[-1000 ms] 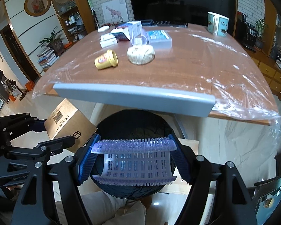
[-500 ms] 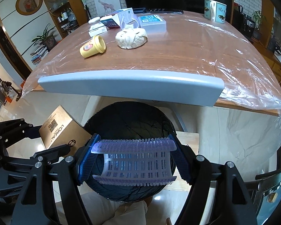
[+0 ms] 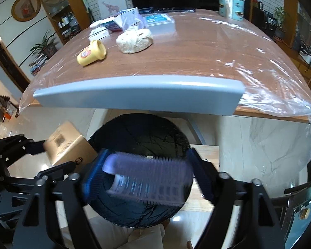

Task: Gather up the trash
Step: 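Open both tools to drop the box and comb rack into the wastebasket, then move both open tools back over the table toward the remaining trash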

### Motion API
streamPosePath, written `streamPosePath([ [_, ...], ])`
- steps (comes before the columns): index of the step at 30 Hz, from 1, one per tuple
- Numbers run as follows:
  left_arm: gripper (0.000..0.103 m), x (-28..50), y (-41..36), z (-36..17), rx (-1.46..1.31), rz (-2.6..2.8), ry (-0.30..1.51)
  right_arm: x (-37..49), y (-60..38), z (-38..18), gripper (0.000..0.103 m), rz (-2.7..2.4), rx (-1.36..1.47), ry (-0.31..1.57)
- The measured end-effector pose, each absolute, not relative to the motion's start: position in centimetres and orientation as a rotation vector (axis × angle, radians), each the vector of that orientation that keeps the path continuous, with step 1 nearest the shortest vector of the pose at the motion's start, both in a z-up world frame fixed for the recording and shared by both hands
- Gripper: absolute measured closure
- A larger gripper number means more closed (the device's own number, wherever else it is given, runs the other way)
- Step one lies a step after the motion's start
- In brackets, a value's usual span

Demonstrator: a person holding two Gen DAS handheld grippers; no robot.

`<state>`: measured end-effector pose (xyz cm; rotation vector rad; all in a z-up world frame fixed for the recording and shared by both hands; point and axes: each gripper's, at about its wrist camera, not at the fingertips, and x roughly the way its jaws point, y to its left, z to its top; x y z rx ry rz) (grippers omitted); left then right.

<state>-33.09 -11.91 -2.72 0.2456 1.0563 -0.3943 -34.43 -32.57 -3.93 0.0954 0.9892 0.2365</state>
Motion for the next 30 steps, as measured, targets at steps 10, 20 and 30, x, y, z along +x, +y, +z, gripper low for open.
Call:
streamPosePath([
  [10, 0.026, -33.1, -11.0, -0.9, 0.200, -0.366, 1.006, -35.2, -34.8, -1.3, 0.006, 0.190, 0.143, 0.917],
  [20, 0.015, -32.5, -10.4, 1.2, 0.144, -0.352, 0.945, -34.5, -36.6, 1.4, 0.004, 0.162, 0.166, 0.839],
  [30, 0.010, -32.1, -9.8, 3.4, 0.064, -0.330, 0.891, -35.1, -36.6, 3.4, 0.004, 0.160, 0.132, 0.764],
])
